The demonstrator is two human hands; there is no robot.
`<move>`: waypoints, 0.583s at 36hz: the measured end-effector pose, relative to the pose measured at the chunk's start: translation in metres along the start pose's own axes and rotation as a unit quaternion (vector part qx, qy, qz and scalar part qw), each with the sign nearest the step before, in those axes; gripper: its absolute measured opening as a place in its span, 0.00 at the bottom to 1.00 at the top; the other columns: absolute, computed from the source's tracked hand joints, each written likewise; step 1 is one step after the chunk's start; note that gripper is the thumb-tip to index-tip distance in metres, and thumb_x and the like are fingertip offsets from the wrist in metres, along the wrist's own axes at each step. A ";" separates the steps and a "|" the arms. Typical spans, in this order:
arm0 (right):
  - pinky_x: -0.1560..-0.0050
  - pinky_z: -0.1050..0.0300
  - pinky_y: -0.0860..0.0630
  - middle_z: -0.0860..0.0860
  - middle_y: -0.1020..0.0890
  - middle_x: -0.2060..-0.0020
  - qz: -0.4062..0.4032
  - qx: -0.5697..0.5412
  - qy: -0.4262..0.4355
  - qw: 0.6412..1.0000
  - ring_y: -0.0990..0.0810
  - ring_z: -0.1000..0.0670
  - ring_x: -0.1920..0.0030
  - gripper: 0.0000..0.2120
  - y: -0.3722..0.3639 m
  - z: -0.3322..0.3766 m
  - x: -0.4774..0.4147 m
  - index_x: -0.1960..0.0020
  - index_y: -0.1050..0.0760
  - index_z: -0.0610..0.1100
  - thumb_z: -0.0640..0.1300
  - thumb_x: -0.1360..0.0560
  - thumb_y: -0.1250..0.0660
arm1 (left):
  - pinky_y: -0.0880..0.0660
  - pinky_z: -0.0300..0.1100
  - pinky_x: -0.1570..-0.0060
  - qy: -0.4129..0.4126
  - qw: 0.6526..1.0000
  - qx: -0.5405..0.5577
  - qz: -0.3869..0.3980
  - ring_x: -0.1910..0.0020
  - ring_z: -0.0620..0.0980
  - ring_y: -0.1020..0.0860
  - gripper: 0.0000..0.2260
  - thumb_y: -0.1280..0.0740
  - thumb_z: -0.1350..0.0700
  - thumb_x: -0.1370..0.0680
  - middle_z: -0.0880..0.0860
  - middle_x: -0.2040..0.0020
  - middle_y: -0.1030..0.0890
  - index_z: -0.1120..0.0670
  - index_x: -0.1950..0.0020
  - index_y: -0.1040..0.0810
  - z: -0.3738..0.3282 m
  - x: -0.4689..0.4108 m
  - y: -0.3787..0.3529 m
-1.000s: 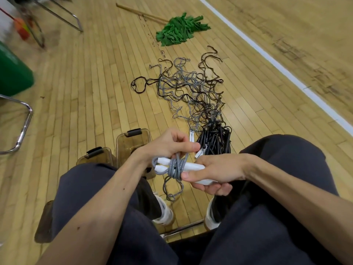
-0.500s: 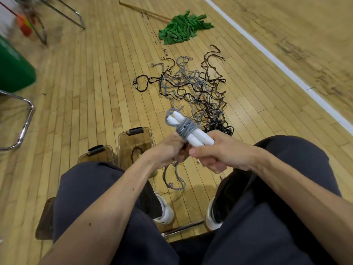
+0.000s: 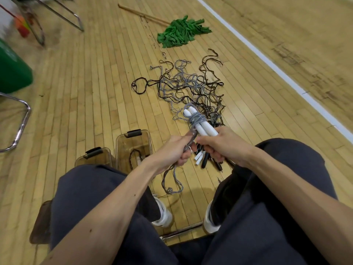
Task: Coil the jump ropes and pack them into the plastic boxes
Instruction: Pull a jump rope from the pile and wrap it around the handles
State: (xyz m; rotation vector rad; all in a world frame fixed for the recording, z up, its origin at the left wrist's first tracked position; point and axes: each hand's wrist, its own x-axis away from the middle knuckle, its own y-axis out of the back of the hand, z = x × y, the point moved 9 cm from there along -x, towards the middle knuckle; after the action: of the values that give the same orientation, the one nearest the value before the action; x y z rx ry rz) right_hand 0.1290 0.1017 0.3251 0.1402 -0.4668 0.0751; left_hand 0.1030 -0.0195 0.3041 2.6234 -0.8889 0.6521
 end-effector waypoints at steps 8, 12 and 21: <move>0.78 0.61 0.33 0.48 0.26 0.72 -0.061 0.035 -0.027 0.997 0.30 0.52 0.77 0.09 0.018 -0.014 -0.013 0.56 0.25 0.39 0.42 0.21 0.30 | 0.37 0.42 0.69 -0.034 0.987 -0.152 -0.029 0.75 0.46 0.36 0.24 0.48 0.44 0.14 0.46 0.74 0.33 0.56 0.57 0.22 -0.006 0.003 0.001; 0.75 0.57 0.31 0.46 0.25 0.70 -0.081 0.084 -0.029 0.993 0.28 0.48 0.73 0.12 0.022 -0.019 -0.019 0.53 0.23 0.35 0.45 0.22 0.29 | 0.36 0.44 0.66 -0.057 0.970 -0.232 -0.054 0.74 0.47 0.35 0.22 0.47 0.44 0.15 0.50 0.72 0.32 0.52 0.59 0.21 -0.015 0.007 0.007; 0.74 0.57 0.30 0.45 0.24 0.69 -0.033 0.158 -0.084 0.983 0.28 0.50 0.75 0.14 0.014 -0.033 -0.018 0.50 0.22 0.33 0.46 0.21 0.29 | 0.40 0.44 0.70 -0.108 0.886 -0.448 -0.052 0.70 0.49 0.32 0.17 0.39 0.49 0.17 0.49 0.69 0.30 0.52 0.64 0.31 -0.020 0.023 0.012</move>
State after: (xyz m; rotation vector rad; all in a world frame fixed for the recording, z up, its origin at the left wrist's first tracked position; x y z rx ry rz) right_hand 0.1265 0.1197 0.2895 0.4760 -0.6165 0.0721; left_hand 0.1056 -0.0318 0.3346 1.8778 -0.8250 -0.1043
